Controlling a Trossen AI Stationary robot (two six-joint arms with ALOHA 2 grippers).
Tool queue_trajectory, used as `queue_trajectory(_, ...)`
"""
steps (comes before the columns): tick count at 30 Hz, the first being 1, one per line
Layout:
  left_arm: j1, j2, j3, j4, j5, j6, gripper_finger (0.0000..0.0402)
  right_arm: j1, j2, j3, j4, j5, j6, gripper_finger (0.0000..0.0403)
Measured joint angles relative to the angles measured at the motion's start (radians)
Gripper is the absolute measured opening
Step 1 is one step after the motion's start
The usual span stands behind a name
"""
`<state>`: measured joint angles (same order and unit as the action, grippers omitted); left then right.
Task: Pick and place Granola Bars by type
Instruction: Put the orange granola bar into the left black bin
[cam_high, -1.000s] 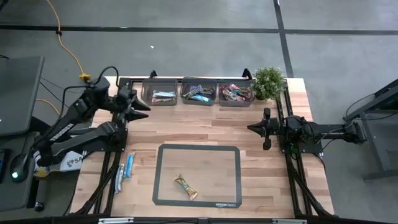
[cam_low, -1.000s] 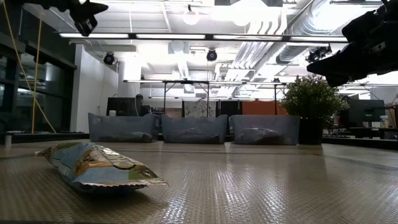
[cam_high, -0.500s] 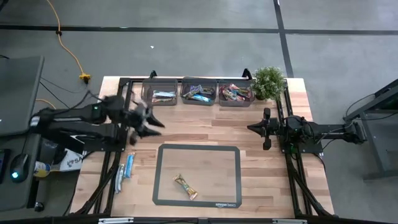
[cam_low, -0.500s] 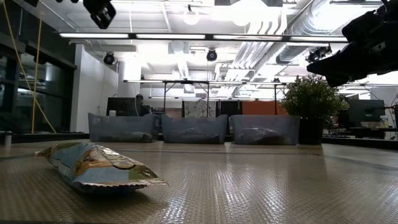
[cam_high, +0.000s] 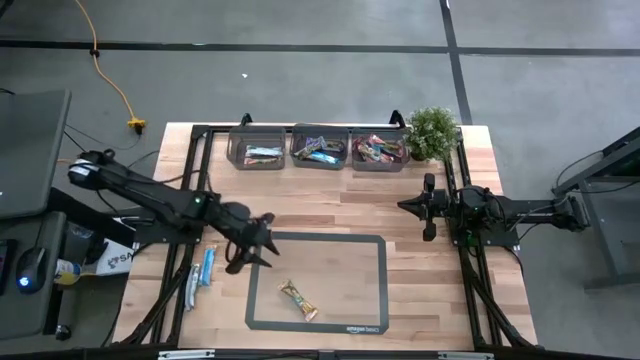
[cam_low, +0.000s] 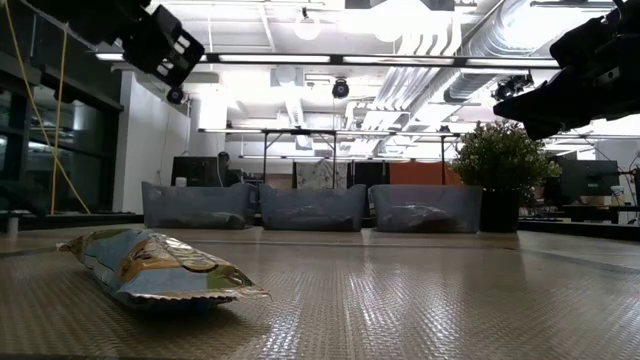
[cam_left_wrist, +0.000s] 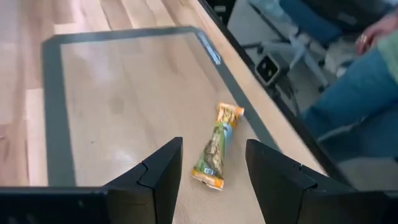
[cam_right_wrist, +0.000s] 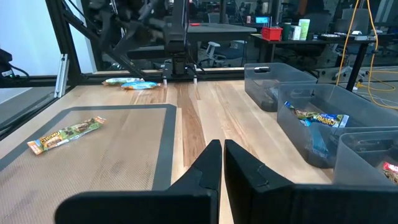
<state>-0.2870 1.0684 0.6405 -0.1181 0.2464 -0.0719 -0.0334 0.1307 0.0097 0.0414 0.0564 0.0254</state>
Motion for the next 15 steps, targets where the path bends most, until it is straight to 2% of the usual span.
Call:
queue_trajectory(7,-0.087,0.134,0.132,-0.035,-0.143,0.161,0.0174,0.000,0.000,0.000,0.000,0.000,0.000,0.0002)
queue_trajectory(15,-0.142,0.300,0.380,-0.362,-0.205,0.340,0.0174,0.000,0.000,0.000,0.000,0.000,0.000,0.0002)
